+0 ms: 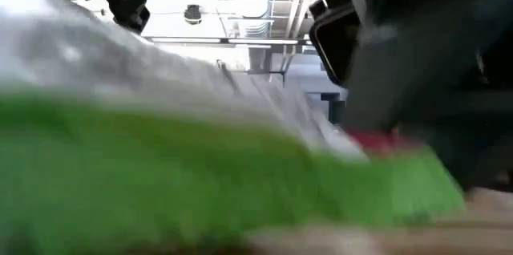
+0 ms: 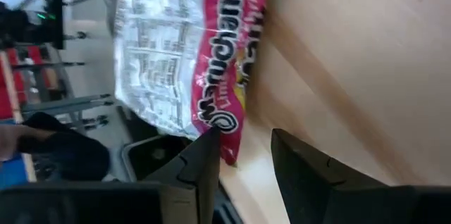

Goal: Pick & Place Food Item
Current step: Put the green noodle pack into the transparent bin

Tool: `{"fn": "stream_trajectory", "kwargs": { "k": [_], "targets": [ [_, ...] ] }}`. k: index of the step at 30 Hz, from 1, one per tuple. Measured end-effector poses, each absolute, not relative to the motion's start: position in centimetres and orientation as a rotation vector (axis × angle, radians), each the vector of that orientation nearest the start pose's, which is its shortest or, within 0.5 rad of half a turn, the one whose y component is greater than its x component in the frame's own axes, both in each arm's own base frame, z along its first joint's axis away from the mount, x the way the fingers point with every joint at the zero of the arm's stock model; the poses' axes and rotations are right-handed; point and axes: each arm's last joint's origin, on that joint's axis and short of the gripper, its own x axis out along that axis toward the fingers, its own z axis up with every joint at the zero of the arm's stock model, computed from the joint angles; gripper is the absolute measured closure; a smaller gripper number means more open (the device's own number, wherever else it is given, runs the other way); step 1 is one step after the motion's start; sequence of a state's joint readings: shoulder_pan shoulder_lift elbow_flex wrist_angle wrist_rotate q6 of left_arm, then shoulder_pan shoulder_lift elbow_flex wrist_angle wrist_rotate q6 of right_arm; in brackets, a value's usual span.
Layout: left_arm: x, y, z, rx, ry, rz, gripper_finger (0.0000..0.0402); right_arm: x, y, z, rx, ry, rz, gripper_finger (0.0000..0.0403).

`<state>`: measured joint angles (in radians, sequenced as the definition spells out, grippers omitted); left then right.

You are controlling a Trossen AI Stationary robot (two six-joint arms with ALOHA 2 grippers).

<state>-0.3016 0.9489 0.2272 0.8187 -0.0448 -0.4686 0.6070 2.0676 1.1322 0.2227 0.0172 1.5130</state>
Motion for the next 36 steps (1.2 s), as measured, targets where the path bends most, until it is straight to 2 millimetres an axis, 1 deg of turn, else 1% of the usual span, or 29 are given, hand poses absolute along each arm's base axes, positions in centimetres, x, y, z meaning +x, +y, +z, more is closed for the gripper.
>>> {"fn": "stream_trajectory", "kwargs": {
  "k": [10,18,24,30,36],
  "targets": [
    [17.8,-5.4,21.0,-0.481,-0.026,-0.273,0.0112,35.1,23.9,12.6,1.174,0.902,-0.002,0.028],
    [17.8,-5.4,21.0,-0.481,-0.026,-0.272,0.0112,34.9,23.8,12.3,1.16,0.906,-0.032,0.0286],
    [17.8,-5.4,21.0,-0.481,-0.026,-0.272,0.0112,34.9,23.8,12.3,1.145,0.891,-0.044,0.0299],
    [17.8,-5.4,21.0,-0.481,-0.026,-0.273,0.0112,35.2,23.5,12.4,1.092,0.865,-0.008,0.0314],
    [17.8,-5.4,21.0,-0.481,-0.026,-0.273,0.0112,35.5,23.0,12.5,1.045,0.851,0.007,0.0343]
  ]
}}
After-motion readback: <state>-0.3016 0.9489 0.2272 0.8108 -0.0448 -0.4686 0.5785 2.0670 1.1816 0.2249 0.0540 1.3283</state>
